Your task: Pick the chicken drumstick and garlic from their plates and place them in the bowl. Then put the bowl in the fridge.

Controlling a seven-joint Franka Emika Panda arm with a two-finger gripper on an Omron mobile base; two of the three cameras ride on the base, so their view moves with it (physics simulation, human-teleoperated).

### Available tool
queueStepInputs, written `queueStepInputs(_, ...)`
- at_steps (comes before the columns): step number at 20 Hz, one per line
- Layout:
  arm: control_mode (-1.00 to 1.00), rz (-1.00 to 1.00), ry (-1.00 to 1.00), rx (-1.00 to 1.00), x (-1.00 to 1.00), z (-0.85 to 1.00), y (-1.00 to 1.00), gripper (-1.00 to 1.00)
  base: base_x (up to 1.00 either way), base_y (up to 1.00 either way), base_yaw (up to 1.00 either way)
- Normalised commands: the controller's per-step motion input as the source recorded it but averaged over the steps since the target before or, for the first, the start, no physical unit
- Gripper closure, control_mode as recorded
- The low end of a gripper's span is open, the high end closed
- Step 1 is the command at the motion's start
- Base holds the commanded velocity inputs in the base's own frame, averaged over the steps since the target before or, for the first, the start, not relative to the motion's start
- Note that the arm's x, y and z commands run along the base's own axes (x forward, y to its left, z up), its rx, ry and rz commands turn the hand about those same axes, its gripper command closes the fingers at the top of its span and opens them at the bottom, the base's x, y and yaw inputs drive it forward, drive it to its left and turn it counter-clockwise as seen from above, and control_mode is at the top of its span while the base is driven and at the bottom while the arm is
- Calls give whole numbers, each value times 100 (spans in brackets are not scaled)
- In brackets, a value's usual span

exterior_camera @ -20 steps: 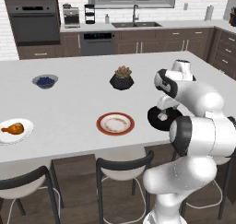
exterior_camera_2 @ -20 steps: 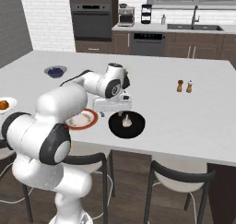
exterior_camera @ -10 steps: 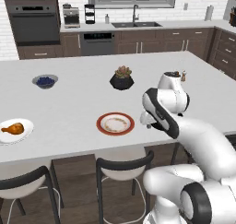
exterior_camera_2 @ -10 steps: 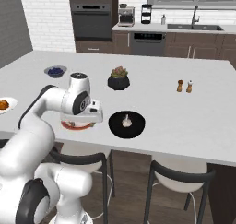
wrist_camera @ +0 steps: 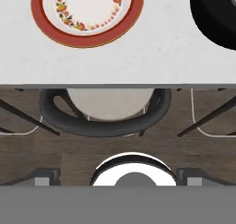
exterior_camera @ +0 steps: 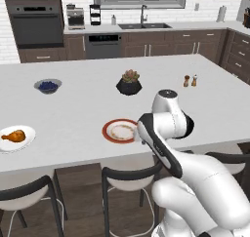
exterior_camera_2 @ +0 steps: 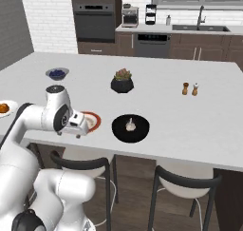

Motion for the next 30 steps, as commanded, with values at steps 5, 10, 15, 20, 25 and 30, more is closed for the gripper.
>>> queueStepInputs(5,-100,0,0,0,0,0,0,-100,0,0,0)
queueStepInputs(10,100,0,0,0,-7,0,3,-100,-8,10,0)
queueStepInputs(15,100,0,0,0,0,0,0,-100,-10,72,-1)
queueStepInputs(20,100,0,0,0,0,0,0,-100,10,72,-3)
queueStepInputs(25,100,0,0,0,0,0,0,-100,39,45,0)
queueStepInputs(30,100,0,0,0,0,0,0,-100,68,5,0)
